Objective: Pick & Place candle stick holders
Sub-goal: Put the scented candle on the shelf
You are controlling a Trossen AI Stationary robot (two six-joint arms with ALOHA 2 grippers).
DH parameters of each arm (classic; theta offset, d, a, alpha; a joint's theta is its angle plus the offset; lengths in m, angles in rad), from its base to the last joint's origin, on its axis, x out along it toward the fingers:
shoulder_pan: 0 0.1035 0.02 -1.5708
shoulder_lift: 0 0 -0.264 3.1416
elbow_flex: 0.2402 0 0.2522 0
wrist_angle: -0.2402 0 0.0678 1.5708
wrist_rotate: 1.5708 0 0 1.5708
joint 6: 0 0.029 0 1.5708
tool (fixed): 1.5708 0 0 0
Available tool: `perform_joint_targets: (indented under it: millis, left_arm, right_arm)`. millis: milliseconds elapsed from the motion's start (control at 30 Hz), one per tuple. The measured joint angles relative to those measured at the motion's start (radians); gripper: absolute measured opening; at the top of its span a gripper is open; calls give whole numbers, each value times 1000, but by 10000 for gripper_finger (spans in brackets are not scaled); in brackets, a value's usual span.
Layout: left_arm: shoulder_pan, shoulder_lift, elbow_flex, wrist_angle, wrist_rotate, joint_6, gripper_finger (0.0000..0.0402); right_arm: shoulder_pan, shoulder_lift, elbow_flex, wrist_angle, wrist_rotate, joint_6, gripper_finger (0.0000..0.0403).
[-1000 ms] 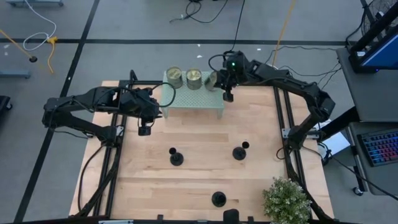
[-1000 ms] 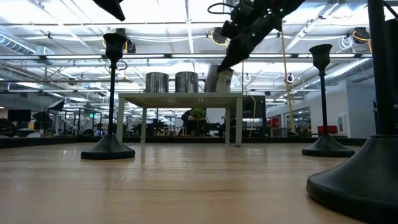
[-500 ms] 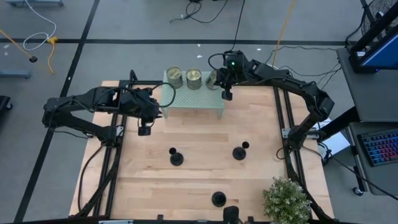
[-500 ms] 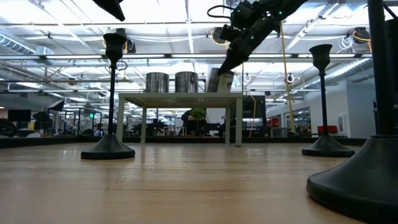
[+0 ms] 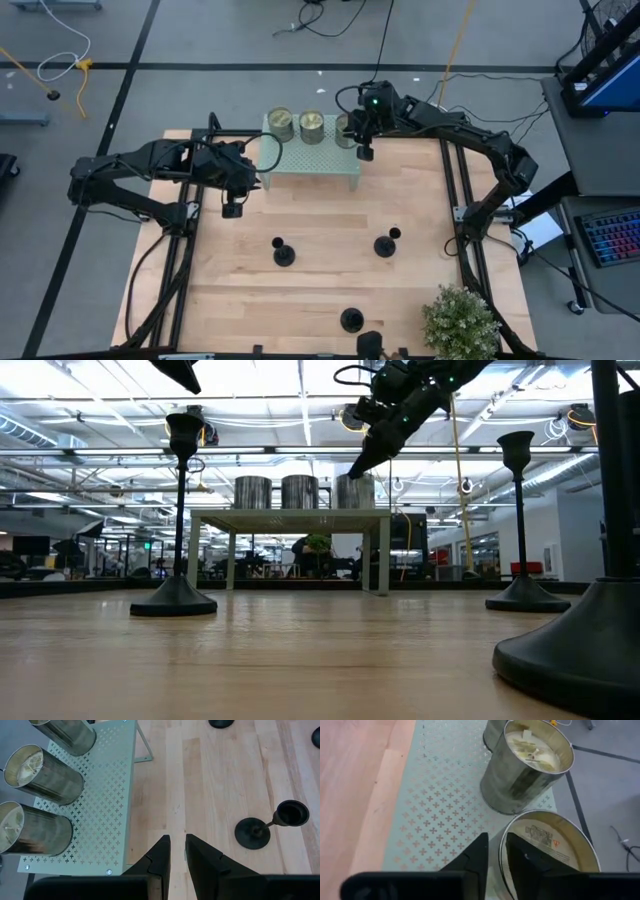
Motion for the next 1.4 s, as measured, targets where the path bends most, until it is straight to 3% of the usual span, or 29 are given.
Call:
perform_joint_targets:
  millis: [200, 567, 767, 967, 1100, 1400]
  left_arm:
    - [0, 0, 0, 0, 0, 0, 67]
    - [0, 0, 0, 0, 0, -29, 67]
    - [-27, 0, 0, -7, -3, -47, 67]
    - [-90, 0, 0, -8, -166, -110, 67]
    - [-121, 0, 0, -8, -183, -134, 67]
    - [-184, 0, 0, -8, -183, -151, 67]
  right_arm:
    - [1, 0, 0, 54, 1, -24, 89]
    - [42, -28, -1, 91, 16, -2, 87]
    - [114, -88, 0, -78, 171, 69, 82]
    - [135, -103, -10, -236, 318, 178, 80]
    - [123, -100, -89, -147, 402, 219, 80]
    - [90, -100, -216, 94, 398, 159, 79]
